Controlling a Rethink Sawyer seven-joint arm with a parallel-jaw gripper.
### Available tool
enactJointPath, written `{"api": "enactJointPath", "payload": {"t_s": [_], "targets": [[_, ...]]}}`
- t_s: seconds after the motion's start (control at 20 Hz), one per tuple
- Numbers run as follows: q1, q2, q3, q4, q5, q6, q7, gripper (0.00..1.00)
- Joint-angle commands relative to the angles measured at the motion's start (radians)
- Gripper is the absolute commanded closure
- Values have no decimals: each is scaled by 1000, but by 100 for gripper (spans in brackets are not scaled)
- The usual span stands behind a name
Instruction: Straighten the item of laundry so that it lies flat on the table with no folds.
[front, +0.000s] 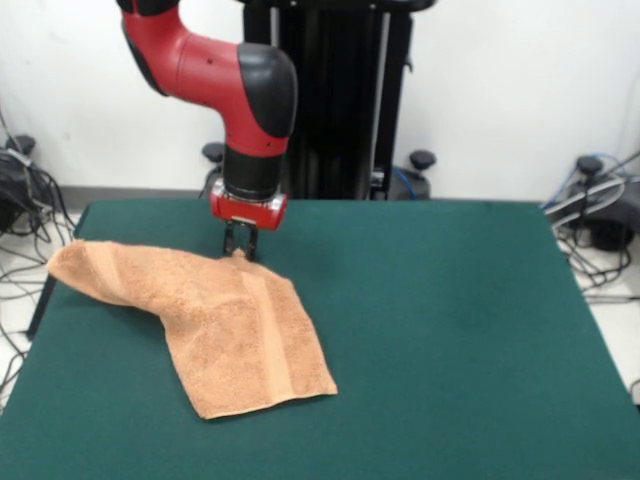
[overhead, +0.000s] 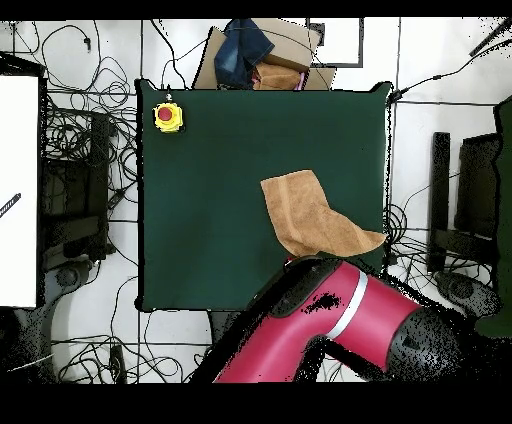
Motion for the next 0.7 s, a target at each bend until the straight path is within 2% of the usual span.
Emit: {"api": "enactJointPath", "payload": {"t_s": [0.05, 0.55, 0.7], "targets": [[17, 52, 97, -131, 8, -91, 168, 100], [5, 47, 109, -135, -2, -70, 162, 100], [36, 47, 93, -105, 37, -102, 189, 100]]}}
